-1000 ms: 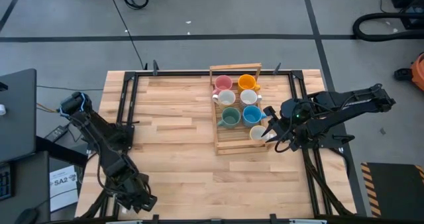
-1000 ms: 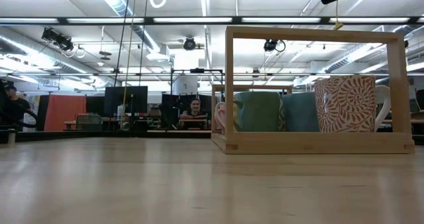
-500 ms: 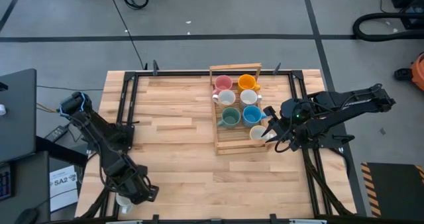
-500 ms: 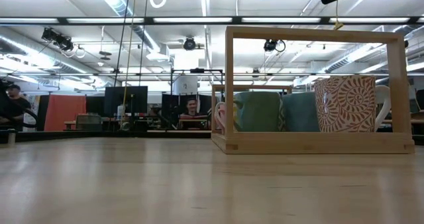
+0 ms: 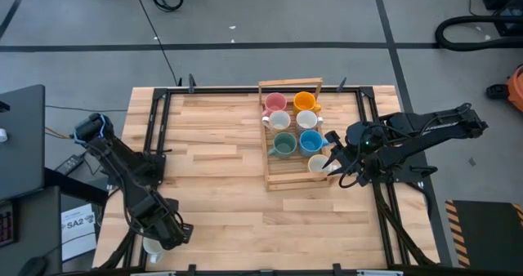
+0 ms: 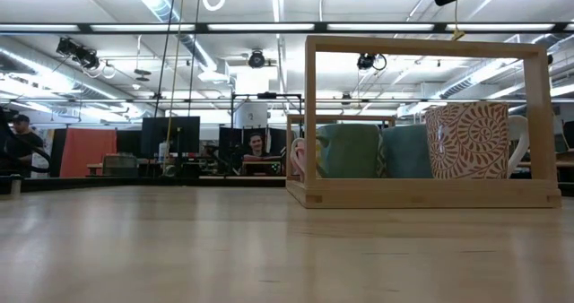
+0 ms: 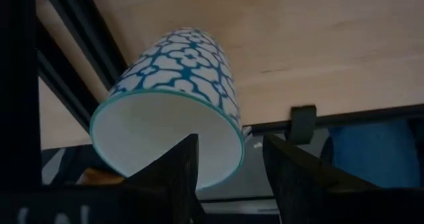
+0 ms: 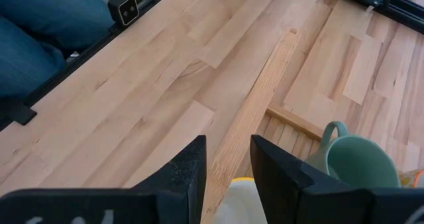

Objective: Place coffee mugs
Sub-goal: Put the blue patterned mug on the shelf

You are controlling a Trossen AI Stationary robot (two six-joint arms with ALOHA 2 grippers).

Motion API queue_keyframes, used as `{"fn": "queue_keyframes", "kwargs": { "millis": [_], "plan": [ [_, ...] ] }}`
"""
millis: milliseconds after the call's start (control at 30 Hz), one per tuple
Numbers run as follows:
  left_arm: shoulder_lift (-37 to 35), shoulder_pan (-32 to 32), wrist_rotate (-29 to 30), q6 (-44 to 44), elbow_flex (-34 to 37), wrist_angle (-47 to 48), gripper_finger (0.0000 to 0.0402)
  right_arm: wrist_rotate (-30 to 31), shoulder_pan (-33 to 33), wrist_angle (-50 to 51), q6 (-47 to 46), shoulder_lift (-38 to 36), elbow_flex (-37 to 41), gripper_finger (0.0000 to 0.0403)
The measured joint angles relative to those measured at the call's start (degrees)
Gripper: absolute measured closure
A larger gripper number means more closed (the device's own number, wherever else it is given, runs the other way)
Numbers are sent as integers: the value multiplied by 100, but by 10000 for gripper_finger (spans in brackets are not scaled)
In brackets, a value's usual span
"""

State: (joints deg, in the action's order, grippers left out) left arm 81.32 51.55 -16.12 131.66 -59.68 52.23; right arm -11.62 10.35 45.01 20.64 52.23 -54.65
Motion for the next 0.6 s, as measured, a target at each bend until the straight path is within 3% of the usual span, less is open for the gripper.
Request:
{"fn": "queue_keyframes", "kwargs": {
  "millis": [600],
  "plan": [
    [505,-129,6,-20,2,1,232,0,-2,2,-11,0,0,280]
  ]
}}
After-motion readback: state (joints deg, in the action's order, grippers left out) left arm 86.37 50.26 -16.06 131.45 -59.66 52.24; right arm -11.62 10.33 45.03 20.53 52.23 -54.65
